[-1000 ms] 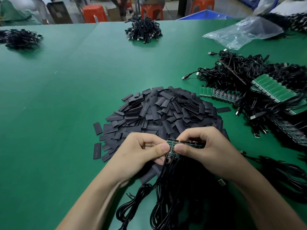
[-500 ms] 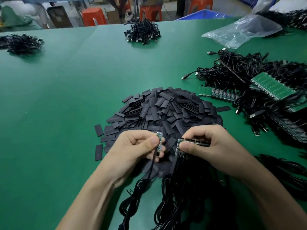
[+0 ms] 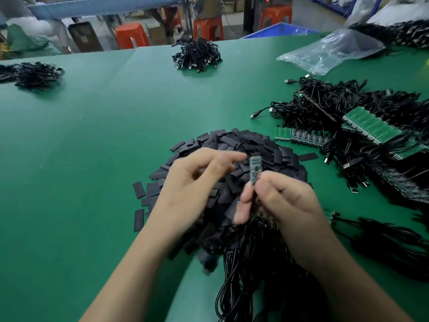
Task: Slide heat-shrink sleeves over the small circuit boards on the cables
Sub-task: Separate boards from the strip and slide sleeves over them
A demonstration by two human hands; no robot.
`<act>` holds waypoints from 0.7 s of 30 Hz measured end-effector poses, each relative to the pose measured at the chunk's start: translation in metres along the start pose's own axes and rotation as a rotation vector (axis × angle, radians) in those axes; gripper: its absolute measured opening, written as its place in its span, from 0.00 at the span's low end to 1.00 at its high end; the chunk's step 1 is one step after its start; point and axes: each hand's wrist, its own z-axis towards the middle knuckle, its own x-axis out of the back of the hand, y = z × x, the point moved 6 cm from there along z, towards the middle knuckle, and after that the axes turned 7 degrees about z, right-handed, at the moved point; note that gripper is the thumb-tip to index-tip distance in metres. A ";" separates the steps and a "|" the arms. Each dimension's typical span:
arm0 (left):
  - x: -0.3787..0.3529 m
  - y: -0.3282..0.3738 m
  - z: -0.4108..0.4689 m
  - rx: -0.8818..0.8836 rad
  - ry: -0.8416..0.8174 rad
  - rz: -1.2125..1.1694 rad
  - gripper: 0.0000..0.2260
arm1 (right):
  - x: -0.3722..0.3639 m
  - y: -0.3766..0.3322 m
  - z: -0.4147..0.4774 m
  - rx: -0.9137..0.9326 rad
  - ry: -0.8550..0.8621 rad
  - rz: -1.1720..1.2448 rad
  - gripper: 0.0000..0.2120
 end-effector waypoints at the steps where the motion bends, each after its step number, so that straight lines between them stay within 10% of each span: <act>1: 0.003 -0.003 0.008 -0.003 0.050 0.158 0.07 | 0.002 -0.004 0.001 -0.028 0.006 0.180 0.14; 7: -0.025 -0.015 0.031 -0.017 0.049 0.801 0.11 | 0.043 -0.046 0.006 -0.015 0.068 0.715 0.16; 21: -0.019 -0.025 0.023 -0.069 -0.014 0.938 0.16 | 0.061 0.011 0.014 -0.278 0.130 -0.520 0.20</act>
